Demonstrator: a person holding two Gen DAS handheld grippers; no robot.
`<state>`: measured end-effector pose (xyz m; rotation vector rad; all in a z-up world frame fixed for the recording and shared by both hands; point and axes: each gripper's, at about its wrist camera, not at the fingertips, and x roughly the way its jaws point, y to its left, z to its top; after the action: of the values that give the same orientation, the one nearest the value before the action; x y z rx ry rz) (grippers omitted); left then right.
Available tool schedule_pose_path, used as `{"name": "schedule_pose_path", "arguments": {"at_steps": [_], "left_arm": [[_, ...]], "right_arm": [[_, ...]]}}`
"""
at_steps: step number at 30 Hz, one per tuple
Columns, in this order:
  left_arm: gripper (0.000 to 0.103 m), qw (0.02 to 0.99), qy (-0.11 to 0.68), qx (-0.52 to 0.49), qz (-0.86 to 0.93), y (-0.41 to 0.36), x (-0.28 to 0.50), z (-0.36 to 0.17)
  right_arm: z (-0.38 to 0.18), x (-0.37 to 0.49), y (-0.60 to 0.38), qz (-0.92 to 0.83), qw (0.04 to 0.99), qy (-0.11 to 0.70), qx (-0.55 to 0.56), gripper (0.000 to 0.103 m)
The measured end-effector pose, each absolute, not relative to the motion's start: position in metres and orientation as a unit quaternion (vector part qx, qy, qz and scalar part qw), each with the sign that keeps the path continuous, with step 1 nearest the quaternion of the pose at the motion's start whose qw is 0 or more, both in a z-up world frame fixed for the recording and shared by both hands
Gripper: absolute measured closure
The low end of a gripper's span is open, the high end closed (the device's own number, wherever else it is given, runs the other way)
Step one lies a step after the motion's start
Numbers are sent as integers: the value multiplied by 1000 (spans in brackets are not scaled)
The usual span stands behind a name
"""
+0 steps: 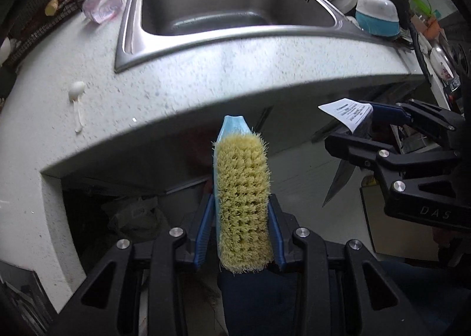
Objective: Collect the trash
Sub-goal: 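Carry the brush and paper packet down to the red bucket, then open the left tool to drop the scrub brush into the bucket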
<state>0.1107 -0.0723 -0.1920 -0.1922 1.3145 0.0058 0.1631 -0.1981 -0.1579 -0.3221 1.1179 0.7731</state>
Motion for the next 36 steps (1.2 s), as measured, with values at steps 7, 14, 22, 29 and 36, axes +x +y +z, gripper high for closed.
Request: {"name": "schedule_pose_path", "arguments": {"at_steps": [7,14,22,29,36], "left_arm": [[70,752,651,-106,-12,-82,110,-303],[70,731,673,-105,-27,-91,119,-431],[70,724,684,-81,-45,-112,133,-521],[37,736,673,-53,-48,-125,140,-527],[36,741,667,-65,-39,-107,139,-520]], "right_arm": [[-247,165,-209,317,748,566,-142,42],[-351,169,-226,279,737,605,-112,42],[-424,174,-241,237,733,629,-103,41],[-440,173,-250,225,728,640,-93,41],[-441,170,-248,223,724,647,-87,42]]}}
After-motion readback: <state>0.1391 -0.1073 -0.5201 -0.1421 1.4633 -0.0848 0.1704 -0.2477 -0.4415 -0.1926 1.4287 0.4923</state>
